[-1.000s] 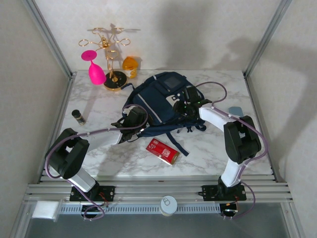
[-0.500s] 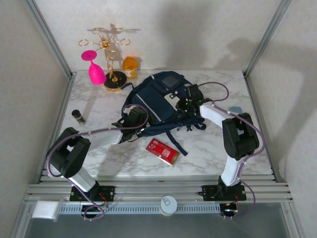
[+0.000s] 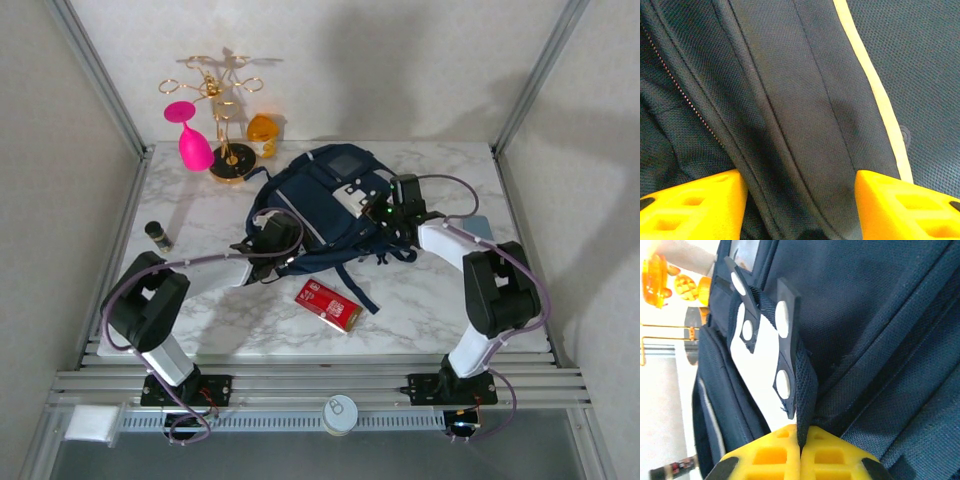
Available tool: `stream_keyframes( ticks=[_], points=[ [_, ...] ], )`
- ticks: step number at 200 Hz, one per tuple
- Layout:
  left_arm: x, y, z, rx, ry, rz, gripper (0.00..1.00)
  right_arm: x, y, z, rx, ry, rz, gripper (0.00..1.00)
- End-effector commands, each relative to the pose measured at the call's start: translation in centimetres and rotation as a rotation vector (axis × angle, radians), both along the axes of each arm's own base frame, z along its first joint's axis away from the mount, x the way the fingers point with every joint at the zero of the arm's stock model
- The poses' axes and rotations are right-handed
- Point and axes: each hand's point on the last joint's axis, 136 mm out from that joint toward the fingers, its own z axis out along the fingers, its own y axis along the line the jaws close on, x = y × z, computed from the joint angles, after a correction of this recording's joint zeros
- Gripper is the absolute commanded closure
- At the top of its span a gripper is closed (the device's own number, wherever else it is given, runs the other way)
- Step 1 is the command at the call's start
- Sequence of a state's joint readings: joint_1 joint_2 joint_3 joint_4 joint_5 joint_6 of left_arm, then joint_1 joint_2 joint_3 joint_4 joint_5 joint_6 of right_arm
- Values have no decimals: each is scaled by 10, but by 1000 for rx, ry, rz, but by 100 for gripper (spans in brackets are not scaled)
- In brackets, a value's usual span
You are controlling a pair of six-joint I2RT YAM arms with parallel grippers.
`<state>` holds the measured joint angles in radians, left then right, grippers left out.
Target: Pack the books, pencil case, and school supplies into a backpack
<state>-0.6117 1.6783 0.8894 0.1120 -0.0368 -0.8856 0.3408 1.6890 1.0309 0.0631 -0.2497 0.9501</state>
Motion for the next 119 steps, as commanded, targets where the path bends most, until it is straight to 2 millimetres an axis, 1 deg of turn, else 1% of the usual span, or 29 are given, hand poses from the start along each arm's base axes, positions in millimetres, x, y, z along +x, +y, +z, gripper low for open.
stream_keyframes(
  ticks=[1, 22, 46, 64, 82, 92, 104, 119],
  points=[
    [15, -5, -5, 10, 4, -22, 42, 1, -2, 52, 140, -115, 9, 100],
    [34, -16, 5, -4, -39, -36, 43, -10, -8, 65, 189, -132, 4, 100],
    [61, -19, 25, -37, -113, -29, 43, -21, -18, 74, 268, -125, -36, 100],
    [83, -24, 41, -78, -169, -48, 44, -26, -15, 86, 351, -146, -53, 100],
    [101, -23, 57, -73, -212, -74, 44, -27, -15, 98, 398, -177, -65, 100],
    [106, -20, 66, -69, -221, -94, 43, -27, -19, 99, 384, -182, -87, 100],
    [107, -18, 78, -62, -220, -129, 41, -27, -23, 99, 381, -188, -113, 100],
    [96, -11, 93, -28, -203, -145, 38, -30, -24, 101, 392, -205, -151, 100]
  ],
)
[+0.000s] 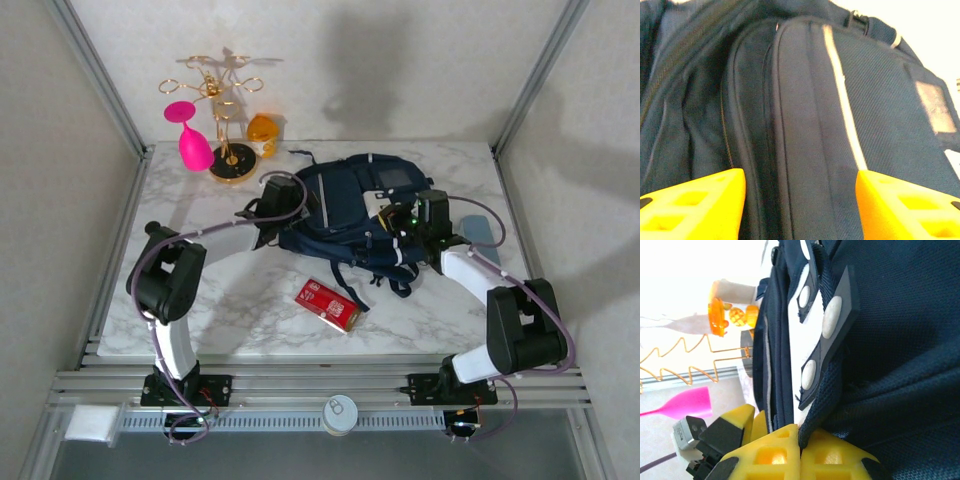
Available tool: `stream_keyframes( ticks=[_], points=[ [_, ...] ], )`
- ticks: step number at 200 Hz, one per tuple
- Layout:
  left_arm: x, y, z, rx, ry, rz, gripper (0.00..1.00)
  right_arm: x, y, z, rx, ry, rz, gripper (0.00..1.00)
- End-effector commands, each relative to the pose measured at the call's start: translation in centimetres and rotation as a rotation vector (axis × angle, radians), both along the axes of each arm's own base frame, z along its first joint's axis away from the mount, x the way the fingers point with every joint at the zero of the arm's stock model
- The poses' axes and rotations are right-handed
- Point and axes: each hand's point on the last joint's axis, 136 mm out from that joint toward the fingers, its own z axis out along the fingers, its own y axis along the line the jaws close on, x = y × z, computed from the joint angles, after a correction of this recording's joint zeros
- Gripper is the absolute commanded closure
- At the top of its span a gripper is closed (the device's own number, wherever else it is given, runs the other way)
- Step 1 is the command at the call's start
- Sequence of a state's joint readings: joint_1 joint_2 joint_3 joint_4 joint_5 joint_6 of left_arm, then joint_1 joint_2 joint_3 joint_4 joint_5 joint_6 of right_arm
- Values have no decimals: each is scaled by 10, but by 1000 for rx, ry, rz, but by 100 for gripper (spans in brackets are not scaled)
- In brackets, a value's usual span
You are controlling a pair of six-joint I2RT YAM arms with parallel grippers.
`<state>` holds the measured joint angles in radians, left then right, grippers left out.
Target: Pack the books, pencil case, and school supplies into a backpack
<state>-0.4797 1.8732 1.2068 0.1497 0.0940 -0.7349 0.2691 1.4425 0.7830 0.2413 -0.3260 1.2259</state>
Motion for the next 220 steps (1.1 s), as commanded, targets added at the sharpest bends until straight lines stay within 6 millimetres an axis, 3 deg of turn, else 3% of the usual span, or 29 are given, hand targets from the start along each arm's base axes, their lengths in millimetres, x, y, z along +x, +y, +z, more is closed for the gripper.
stream_keyframes(
  ticks=[1, 22, 44, 71, 100, 142, 174, 220],
  points=[
    [-3, 0, 48, 23, -63, -78, 38, 3, 7, 64, 103, -203, -27, 100],
    [-33, 5, 65, 33, -34, -60, 38, -2, 15, 65, 116, -210, -59, 100],
    [-76, -8, 68, 32, 21, -65, 39, -6, 24, 62, 153, -200, -70, 100],
    [-129, -53, 60, 14, 89, -146, 42, -8, 29, 66, 183, -201, -78, 100],
    [-156, -82, 49, 30, 132, -208, 46, -11, 32, 72, 212, -195, -74, 100],
    [-162, -123, 37, 56, 168, -333, 49, -11, 32, 80, 220, -202, -69, 100],
    [-145, -134, 31, 149, 144, -315, 51, -11, 32, 79, 232, -198, -73, 100],
    [-138, -154, 14, 232, 136, -352, 55, -10, 34, 79, 243, -188, -71, 100]
  ],
)
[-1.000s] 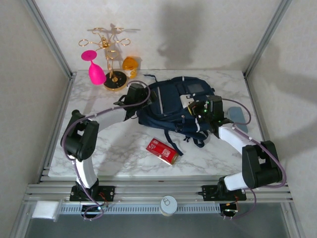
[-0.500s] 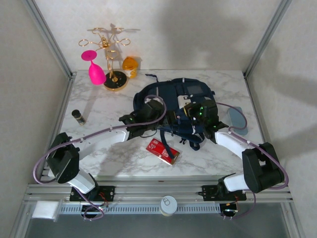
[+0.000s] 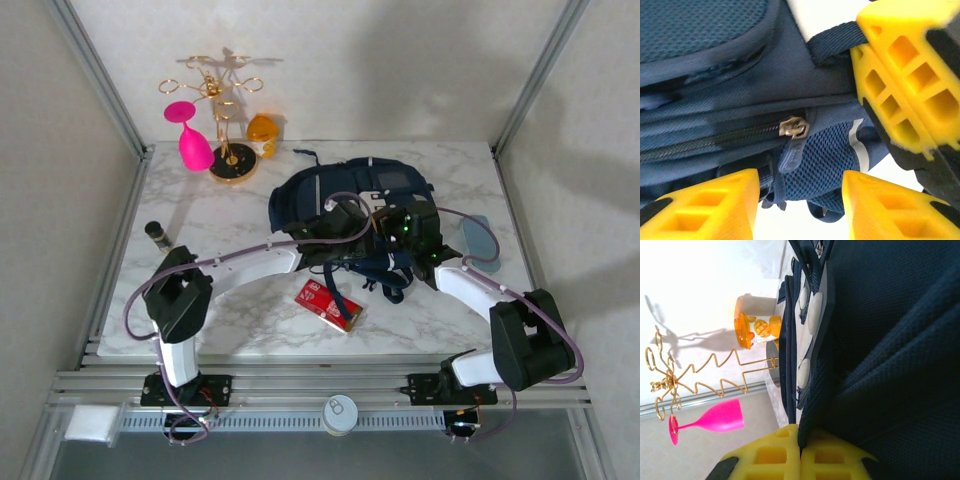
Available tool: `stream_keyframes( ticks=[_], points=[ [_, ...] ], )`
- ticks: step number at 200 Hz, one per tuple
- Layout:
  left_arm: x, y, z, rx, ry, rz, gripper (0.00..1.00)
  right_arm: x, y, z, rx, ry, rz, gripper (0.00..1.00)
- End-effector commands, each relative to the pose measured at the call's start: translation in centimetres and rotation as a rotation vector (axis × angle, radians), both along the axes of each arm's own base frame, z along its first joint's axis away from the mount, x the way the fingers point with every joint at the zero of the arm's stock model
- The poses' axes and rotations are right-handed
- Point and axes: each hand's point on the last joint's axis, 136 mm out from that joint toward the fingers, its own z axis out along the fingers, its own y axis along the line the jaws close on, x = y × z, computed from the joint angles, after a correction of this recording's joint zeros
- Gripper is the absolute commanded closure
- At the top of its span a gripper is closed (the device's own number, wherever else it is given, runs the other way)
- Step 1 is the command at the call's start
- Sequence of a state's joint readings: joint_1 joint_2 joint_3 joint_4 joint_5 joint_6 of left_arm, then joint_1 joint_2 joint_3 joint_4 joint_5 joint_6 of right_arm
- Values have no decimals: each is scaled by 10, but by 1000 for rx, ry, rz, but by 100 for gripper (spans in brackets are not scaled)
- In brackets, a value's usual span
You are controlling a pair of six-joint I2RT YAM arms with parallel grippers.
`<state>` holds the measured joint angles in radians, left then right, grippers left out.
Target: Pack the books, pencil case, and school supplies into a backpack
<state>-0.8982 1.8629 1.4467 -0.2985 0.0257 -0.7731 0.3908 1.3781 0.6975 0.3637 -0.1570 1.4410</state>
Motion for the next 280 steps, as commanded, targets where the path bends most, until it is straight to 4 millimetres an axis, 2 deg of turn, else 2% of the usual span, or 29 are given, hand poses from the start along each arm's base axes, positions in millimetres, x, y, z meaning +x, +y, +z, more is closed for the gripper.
stream_keyframes(
  ticks=[1, 44, 86, 120, 164, 186, 244, 280],
  points=[
    [1, -2, -11, 94, -20, -20, 55, 4, 14, 68, 111, -193, 37, 100],
    [12, -4, -27, 138, -45, -3, 60, 5, 16, 70, 138, -193, 40, 100],
    [40, -23, -13, 73, -126, 36, 66, 2, 16, 69, 142, -190, 34, 100],
    [54, -16, -1, 70, -159, 70, 76, -1, 12, 62, 134, -176, 24, 100],
    [39, -9, 17, 45, -171, 11, 93, 4, -4, 59, 103, -179, 24, 100],
    [27, -2, 19, 18, -153, -37, 100, 6, -15, 58, 78, -179, 24, 100],
    [9, 30, 8, 39, -78, -124, 100, 13, -28, 51, 15, -168, 41, 100],
    [1, 66, -8, 126, -28, -151, 100, 27, -42, 52, -7, -171, 35, 100]
  ],
)
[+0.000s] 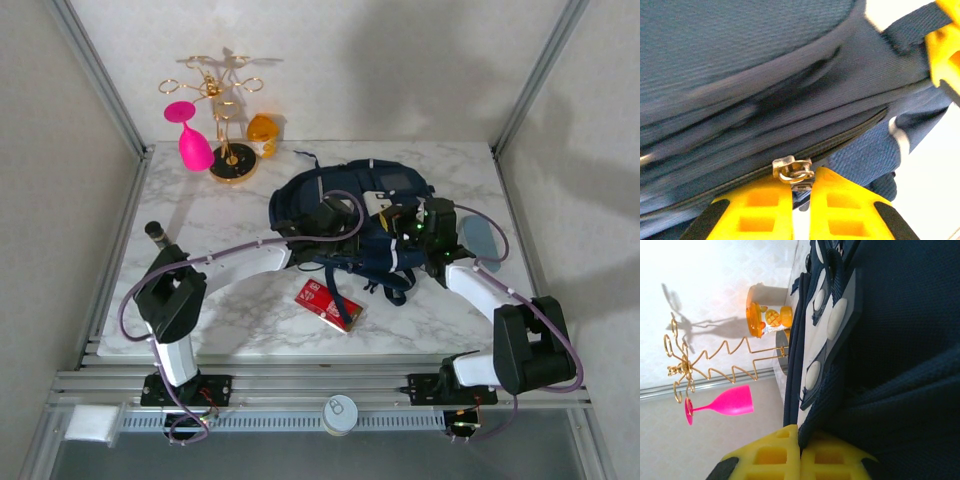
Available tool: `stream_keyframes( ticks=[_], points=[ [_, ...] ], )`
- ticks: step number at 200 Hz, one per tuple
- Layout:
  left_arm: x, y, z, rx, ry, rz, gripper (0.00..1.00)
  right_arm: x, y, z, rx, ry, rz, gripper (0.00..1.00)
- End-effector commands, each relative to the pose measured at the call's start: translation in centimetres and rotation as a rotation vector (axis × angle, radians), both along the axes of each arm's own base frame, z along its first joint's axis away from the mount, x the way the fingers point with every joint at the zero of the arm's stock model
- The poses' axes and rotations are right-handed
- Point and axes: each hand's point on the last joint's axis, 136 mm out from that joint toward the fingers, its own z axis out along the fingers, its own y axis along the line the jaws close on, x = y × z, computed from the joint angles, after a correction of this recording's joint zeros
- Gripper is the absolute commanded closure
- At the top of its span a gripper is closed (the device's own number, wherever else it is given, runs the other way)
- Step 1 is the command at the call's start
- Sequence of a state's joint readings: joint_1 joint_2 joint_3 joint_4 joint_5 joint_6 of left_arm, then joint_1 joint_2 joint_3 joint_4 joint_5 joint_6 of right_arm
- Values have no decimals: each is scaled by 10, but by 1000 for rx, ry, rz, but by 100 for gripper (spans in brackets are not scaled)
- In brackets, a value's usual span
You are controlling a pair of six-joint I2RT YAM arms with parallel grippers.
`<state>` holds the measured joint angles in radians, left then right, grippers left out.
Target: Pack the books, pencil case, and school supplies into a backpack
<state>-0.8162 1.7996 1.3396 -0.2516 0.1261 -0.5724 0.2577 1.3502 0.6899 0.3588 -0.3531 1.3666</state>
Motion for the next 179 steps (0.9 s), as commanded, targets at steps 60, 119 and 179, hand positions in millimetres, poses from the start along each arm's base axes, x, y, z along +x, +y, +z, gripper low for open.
stream_keyframes(
  ticks=[60, 119, 179],
  points=[
    [-4, 41, -2, 53, 13, -81, 100, 50, -23, 28, -148, -125, 0, 100],
    [2, 14, 20, -86, -23, -103, 100, -14, -18, -6, -258, 2, 124, 36],
    [-1, 8, 12, -56, -19, -118, 100, -57, 20, -42, -162, 51, 186, 19]
  ],
)
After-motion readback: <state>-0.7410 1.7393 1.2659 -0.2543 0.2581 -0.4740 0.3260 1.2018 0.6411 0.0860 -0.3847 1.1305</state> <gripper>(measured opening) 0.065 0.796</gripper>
